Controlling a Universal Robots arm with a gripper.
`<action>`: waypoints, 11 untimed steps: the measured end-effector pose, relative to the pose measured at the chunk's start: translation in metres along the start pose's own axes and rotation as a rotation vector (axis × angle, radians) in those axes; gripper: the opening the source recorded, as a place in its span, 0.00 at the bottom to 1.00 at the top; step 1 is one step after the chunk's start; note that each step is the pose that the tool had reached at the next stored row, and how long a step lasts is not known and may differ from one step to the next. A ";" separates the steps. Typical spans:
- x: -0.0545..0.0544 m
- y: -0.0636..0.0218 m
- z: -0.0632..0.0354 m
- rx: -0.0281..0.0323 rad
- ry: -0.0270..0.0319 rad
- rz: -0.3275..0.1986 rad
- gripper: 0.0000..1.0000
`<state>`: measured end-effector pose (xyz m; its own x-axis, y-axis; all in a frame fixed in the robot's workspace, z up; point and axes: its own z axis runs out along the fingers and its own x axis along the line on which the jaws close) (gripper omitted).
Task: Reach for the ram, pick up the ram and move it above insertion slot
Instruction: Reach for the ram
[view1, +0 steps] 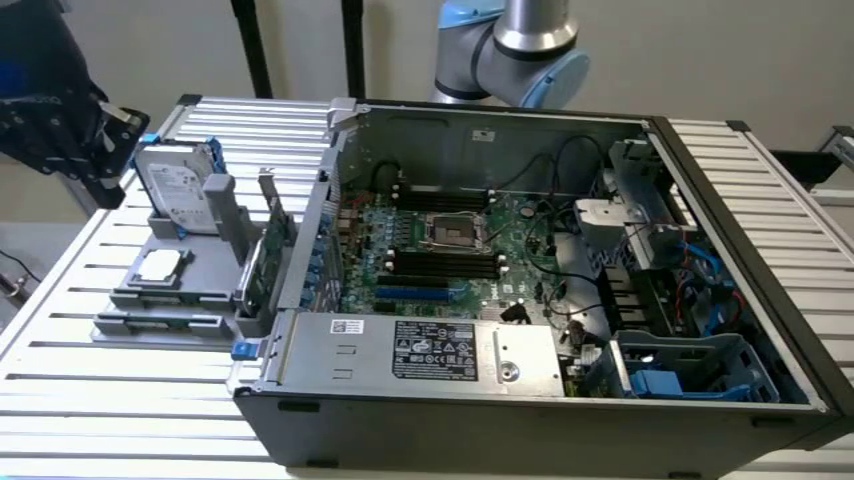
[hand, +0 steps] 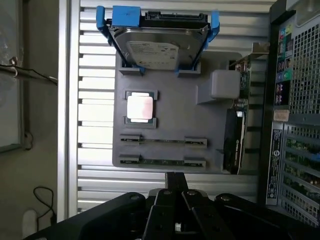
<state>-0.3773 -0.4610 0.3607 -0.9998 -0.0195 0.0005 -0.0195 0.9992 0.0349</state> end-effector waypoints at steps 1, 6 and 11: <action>0.000 -0.0020 0.0013 0.0006 0.0000 0.000 0.11; -0.001 -0.0061 0.0047 0.0026 0.0001 0.000 0.11; -0.001 -0.0062 0.0047 0.0028 0.0002 -0.001 0.11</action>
<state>-0.3764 -0.4670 0.3558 -0.9998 -0.0204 0.0007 -0.0204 0.9993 0.0321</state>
